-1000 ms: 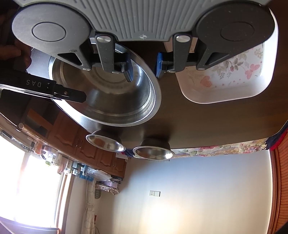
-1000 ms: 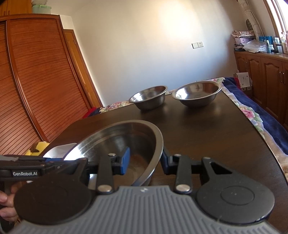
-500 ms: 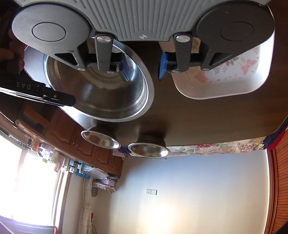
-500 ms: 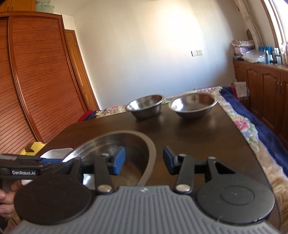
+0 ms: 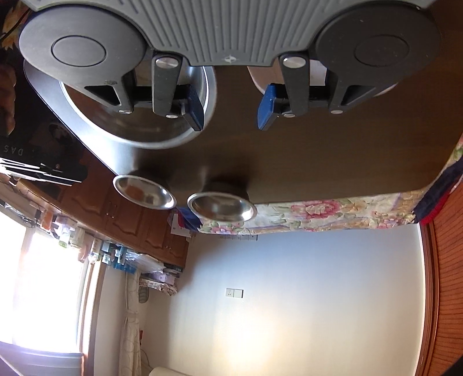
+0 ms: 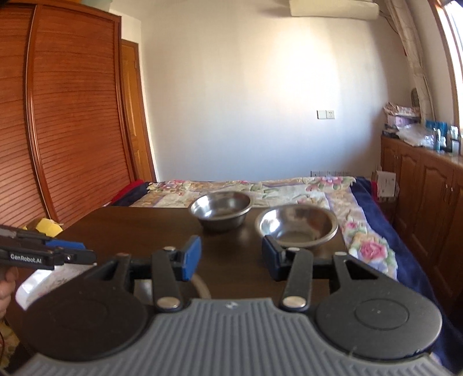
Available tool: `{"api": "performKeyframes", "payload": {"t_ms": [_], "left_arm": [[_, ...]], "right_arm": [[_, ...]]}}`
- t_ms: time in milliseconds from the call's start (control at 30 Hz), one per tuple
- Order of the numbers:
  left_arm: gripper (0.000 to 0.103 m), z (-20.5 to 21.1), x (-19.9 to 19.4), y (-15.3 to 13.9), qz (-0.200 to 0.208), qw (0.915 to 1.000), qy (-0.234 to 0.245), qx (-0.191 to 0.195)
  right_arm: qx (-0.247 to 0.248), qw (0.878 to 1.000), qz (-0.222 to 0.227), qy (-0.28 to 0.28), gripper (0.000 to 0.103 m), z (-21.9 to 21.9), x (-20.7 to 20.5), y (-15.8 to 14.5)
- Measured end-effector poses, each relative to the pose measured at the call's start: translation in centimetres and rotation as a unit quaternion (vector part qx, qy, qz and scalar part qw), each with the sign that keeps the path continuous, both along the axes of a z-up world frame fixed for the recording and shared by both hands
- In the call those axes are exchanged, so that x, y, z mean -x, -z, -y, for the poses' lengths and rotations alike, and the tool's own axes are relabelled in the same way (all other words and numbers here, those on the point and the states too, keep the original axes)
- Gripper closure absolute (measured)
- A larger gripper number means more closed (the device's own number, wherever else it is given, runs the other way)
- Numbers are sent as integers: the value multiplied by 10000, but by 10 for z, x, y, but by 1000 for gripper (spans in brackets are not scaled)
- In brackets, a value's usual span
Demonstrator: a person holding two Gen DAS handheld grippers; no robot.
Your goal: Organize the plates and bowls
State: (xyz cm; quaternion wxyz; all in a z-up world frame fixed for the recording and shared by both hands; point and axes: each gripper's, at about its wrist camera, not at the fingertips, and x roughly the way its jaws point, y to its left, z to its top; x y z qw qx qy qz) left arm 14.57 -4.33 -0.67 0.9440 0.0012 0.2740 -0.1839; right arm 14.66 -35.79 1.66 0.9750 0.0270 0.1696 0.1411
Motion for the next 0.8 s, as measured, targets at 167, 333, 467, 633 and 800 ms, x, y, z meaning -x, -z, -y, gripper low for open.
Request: {"api": "performKeyframes", "payload": {"t_ms": [167, 333, 467, 633, 800], "left_arm": [[58, 6, -24, -12, 75, 9999, 19, -105], [57, 13, -47, -17, 114, 9997, 60, -225], [56, 16, -69, -20, 75, 9995, 112, -301], [55, 22, -96, -20, 8, 9993, 156, -344], [55, 29, -124, -15, -102, 9991, 203, -363]], "right_arm": [[164, 9998, -21, -123, 55, 4, -26, -11], [333, 9991, -87, -252, 55, 2, -53, -14], [297, 9985, -246, -387, 55, 2, -75, -14], [338, 9971, -433, -519, 55, -3, -104, -13], [387, 9951, -639, -644, 55, -12, -132, -8]]}}
